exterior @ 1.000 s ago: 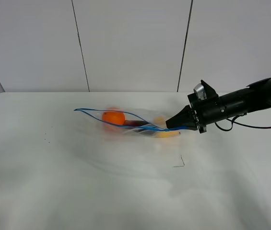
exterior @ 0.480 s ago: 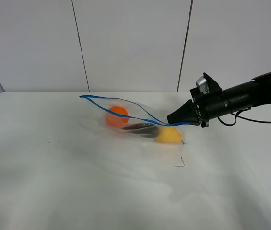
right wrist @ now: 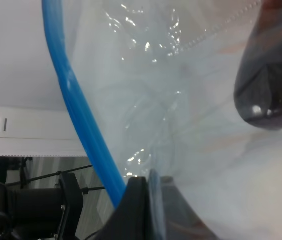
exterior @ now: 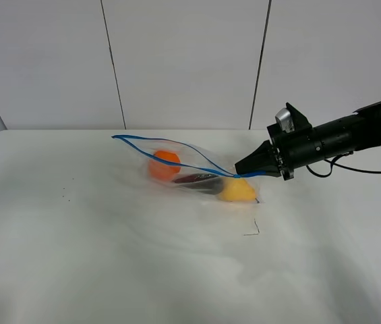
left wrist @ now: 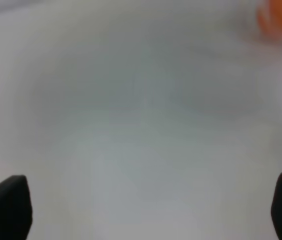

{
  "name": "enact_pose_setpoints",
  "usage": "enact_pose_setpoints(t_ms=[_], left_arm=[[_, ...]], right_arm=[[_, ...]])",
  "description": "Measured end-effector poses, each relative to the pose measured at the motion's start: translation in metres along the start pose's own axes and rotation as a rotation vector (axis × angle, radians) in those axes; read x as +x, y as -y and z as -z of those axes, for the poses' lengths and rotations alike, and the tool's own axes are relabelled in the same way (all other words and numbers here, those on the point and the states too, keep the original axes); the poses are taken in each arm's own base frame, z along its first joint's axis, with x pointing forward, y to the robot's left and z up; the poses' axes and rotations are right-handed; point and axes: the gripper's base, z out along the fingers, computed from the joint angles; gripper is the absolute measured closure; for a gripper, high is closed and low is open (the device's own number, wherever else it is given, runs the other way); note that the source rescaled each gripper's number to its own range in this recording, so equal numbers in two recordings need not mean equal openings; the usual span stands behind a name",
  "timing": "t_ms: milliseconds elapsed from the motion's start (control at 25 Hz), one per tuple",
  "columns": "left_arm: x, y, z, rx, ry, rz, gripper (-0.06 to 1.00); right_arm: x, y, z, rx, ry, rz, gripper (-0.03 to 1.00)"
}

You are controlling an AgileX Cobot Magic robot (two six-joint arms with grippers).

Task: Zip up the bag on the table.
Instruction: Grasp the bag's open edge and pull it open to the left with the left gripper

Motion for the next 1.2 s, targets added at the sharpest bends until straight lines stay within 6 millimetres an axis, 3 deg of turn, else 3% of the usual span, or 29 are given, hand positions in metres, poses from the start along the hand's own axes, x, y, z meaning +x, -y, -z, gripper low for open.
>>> enact_pose_setpoints(t_ms=[120,280,400,560,760,880,1040,1200], left_arm=[[-0.036,-0.001,-0.015,0.048,-0.009,-0.052,-0.06],[-0.063,0.014,-0.042,0.112,-0.045,-0.189,-0.06],[-0.070,0.038,-0.058,0.153,-0.069,-0.318,-0.06],[-0.076,0.092,-0.073,0.179,-0.046,-0.521,-0.06],[-0.070,0.181,-0.084,0.129,0.091,-0.833,-0.06],[-0.059,0.224,-0.092,0.090,0.165,-0.931,-0.06],[-0.043,0.268,-0.107,0.094,0.247,-1.018,-0.06],[-0.027,0.298,-0.124,0.106,0.289,-1.077,-0.06]], right_arm=[[0.000,0.000,0.000,0.000,-0.001,-0.003,0.97],[0.000,0.000,0.000,0.001,-0.001,-0.014,0.97],[0.000,0.000,0.000,0.001,-0.001,-0.014,0.97],[0.000,0.000,0.000,0.001,-0.002,-0.019,0.97],[0.000,0.000,0.000,0.000,0.000,-0.035,0.97],[0.000,0.000,0.000,-0.002,0.003,-0.044,0.97],[0.000,0.000,0.000,-0.003,0.004,-0.063,0.97],[-0.001,0.000,0.000,-0.004,0.005,-0.070,0.97]])
